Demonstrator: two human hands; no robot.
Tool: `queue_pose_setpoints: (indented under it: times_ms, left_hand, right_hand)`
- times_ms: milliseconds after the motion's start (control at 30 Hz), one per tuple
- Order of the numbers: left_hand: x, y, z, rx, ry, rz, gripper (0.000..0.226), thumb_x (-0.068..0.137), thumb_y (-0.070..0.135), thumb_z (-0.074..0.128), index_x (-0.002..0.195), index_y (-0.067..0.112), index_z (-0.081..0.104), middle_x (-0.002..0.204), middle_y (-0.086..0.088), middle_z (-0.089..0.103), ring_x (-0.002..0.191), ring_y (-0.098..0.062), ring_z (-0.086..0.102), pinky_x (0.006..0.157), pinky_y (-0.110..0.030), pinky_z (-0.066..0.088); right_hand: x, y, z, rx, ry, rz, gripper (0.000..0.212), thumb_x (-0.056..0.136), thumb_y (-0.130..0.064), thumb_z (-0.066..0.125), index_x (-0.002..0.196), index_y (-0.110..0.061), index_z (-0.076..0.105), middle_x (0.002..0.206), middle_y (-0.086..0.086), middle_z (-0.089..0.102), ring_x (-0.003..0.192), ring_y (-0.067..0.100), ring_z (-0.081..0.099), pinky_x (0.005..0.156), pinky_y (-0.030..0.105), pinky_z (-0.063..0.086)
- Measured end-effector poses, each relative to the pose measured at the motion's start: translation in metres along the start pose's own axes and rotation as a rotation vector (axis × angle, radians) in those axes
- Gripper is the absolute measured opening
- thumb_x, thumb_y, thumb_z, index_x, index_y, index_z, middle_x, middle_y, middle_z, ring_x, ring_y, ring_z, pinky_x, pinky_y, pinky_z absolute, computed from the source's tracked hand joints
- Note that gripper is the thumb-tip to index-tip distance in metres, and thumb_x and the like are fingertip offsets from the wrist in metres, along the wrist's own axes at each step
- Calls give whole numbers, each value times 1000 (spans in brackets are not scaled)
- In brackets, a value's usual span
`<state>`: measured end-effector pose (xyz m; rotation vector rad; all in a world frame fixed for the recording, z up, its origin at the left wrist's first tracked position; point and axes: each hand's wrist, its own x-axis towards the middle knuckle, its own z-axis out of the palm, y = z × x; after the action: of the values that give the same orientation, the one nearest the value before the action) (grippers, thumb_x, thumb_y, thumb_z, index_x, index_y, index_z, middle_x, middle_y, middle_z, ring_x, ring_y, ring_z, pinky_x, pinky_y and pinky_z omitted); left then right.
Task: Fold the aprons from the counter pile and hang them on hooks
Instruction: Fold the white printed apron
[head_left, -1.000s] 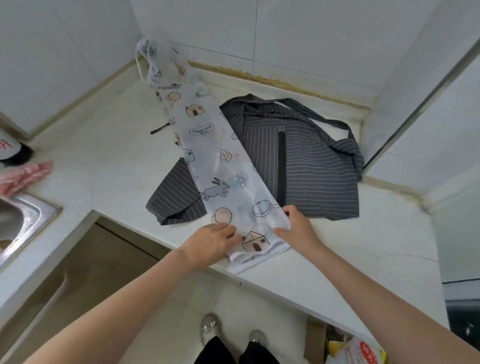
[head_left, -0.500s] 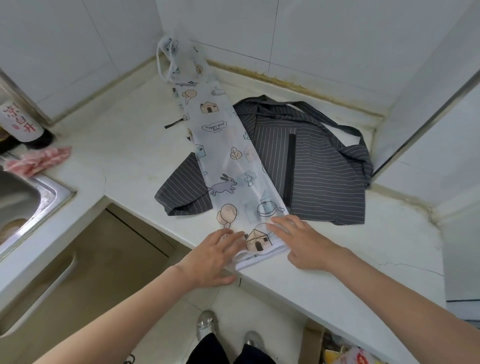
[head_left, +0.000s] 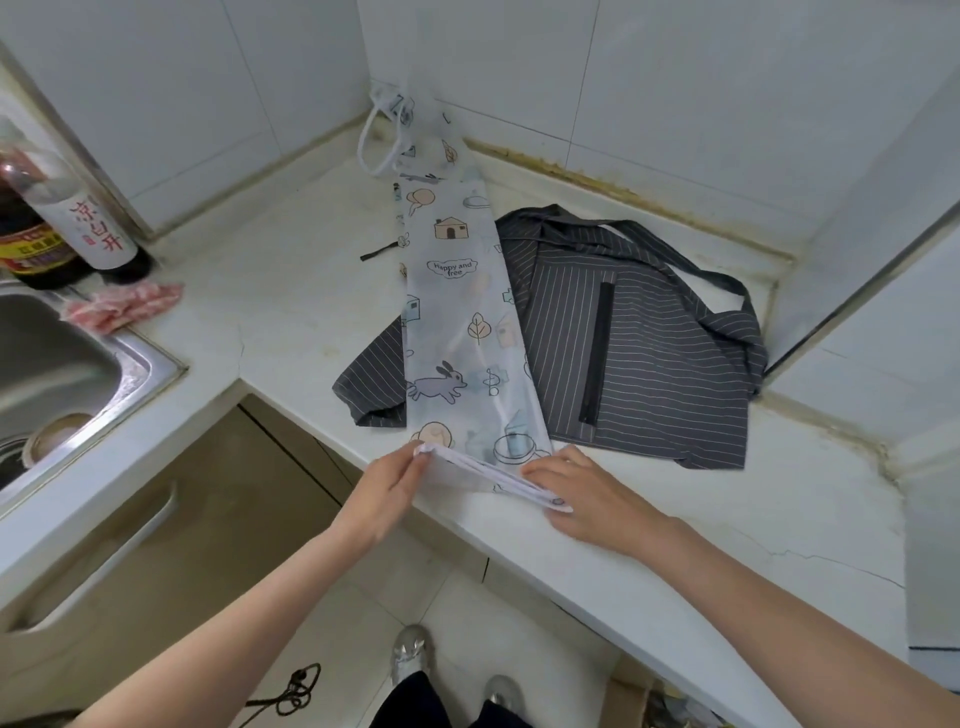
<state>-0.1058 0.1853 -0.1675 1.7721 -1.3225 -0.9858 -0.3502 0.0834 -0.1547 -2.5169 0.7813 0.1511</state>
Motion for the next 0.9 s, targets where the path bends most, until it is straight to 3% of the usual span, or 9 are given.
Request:
queue_pose_setpoints:
  times_ms: [67,133,200,267,333,400,567,700,900]
  left_hand:
    - [-3,2,-3,-71,19,-53,45,89,52,37,106,16,59,103,0,66,101,-15,59,84,-24,42]
    - [-9,4,-5,-68,-9,-94,50,78,61,43,115,30,54,108,20,62,102,3,56,79,-14,42]
    - [-10,2,-1,8,0,-103,39,80,56,50,112,35,53,103,26,62,94,7,57,71,-10,40]
    - [-8,-2,2,47,84,-133,11,92,34,54,89,24,55,79,15,59,73,-3,54,60,-11,35]
    - [-1,-1,3,29,158,-181,33,98,21,46,66,14,40,61,4,38,59,-13,34,52,-20,23]
    - [8,4,1,8,177,-223,39,100,19,40,62,13,36,60,1,34,58,-14,29,52,-23,19]
    - [24,11,1,78,216,-292,33,101,24,33,76,7,44,67,0,44,63,-16,41,53,-22,27]
    - [20,15,11,253,196,-237,41,101,29,36,63,15,30,60,2,37,62,-20,37,52,-30,22]
    - [30,8,7,305,203,-300,39,102,27,31,66,14,36,65,0,44,73,-26,47,61,-32,29]
  right_hand:
    - [9,-2,0,32,87,5,40,81,8,55,116,-9,64,120,2,56,117,14,44,92,24,41]
    - [18,-5,-5,58,76,76,26,84,6,53,91,-15,67,94,1,57,92,15,53,71,23,40]
    - [29,-6,-11,166,84,197,33,91,-6,52,63,-24,51,65,-2,47,61,14,43,55,26,28]
    - [39,-4,-14,345,133,307,45,94,-19,54,53,-26,37,53,-4,34,50,11,29,51,27,20]
    - [47,0,-14,391,153,395,50,96,-32,52,52,-19,31,51,-4,29,48,11,27,49,26,19]
    - [56,1,-14,403,133,467,52,97,-38,47,54,-17,27,52,-3,28,47,12,29,49,27,22]
    - [72,-1,-14,358,108,574,52,99,-41,41,54,-17,31,51,-2,35,48,12,36,55,30,29]
    - [75,-2,-12,432,115,601,54,98,-41,43,52,-18,28,49,-3,31,47,13,33,54,30,27]
    - [80,-3,-9,482,152,681,57,98,-40,44,51,-13,26,50,1,29,48,16,32,51,30,24]
